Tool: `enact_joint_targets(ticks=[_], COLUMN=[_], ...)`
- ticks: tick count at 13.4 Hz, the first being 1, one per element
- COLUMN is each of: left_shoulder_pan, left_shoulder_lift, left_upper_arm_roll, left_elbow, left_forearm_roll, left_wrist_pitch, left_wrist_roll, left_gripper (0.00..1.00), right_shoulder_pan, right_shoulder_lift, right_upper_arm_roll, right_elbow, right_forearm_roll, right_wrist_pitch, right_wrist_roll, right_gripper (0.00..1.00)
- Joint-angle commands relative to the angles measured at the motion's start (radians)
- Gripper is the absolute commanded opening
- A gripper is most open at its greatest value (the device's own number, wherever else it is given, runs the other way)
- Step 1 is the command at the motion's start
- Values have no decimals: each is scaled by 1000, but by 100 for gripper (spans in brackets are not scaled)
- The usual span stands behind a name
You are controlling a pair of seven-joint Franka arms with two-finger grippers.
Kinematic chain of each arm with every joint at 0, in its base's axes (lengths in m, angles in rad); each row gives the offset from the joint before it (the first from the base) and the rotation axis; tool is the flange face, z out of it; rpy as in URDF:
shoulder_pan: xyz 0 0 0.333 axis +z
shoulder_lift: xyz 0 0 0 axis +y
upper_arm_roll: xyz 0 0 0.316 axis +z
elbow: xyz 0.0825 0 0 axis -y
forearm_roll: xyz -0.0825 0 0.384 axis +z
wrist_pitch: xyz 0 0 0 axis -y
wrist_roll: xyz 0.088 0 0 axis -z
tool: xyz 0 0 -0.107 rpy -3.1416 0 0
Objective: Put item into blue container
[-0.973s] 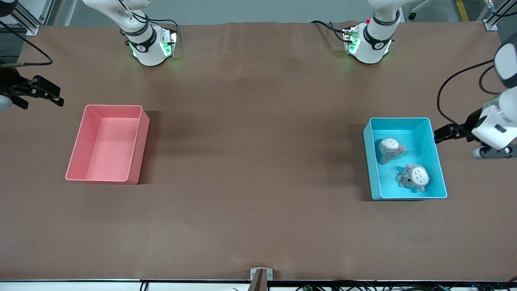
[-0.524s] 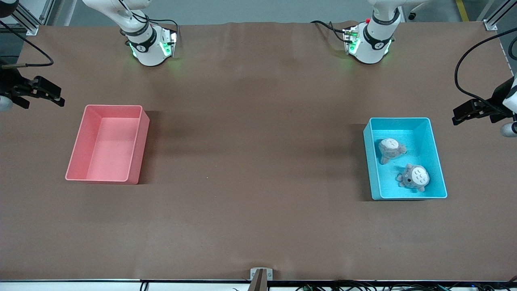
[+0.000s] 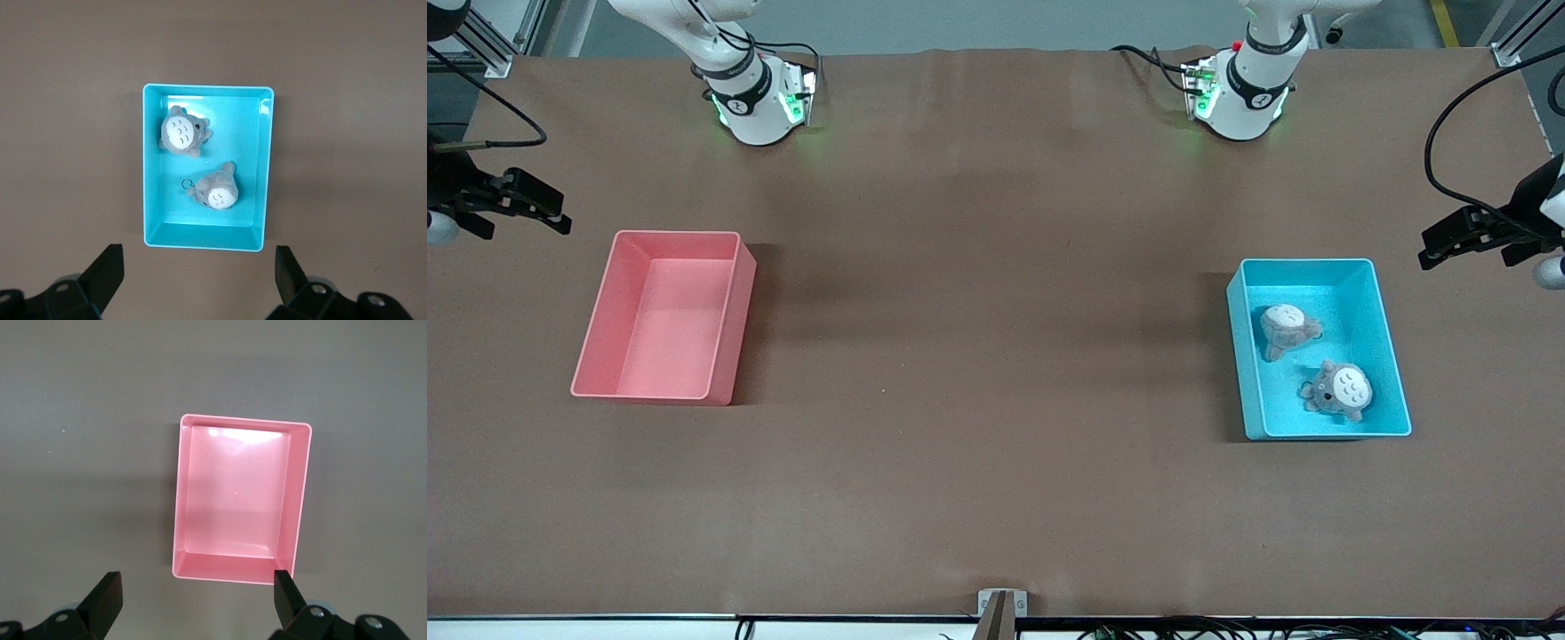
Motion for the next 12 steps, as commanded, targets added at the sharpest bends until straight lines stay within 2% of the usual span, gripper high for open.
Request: enact_joint_targets(ticks=[1, 4, 12], left_shoulder_pan=[-1, -1, -5], left_shoulder_lift=[-58, -95, -84], left_upper_arm_roll=[6, 6, 3], left_elbow=[-3, -4, -3], left_forearm_roll=[-18, -17, -17], left_wrist_pitch=[-19, -43, -42], left_wrist_roll=[0, -3, -6], left_gripper=[100, 100, 100], right_shoulder_pan=[-5, -5, -6], right_shoulder_lift=[-30, -30, -31], right_upper_arm_roll=[1, 1, 1], right_elbow=[-30, -30, -30], right_forearm_roll=[9, 9, -2], right_wrist_pitch=[3, 0, 2], right_wrist_roll=[-12, -14, -23], right_gripper=[100, 100, 100])
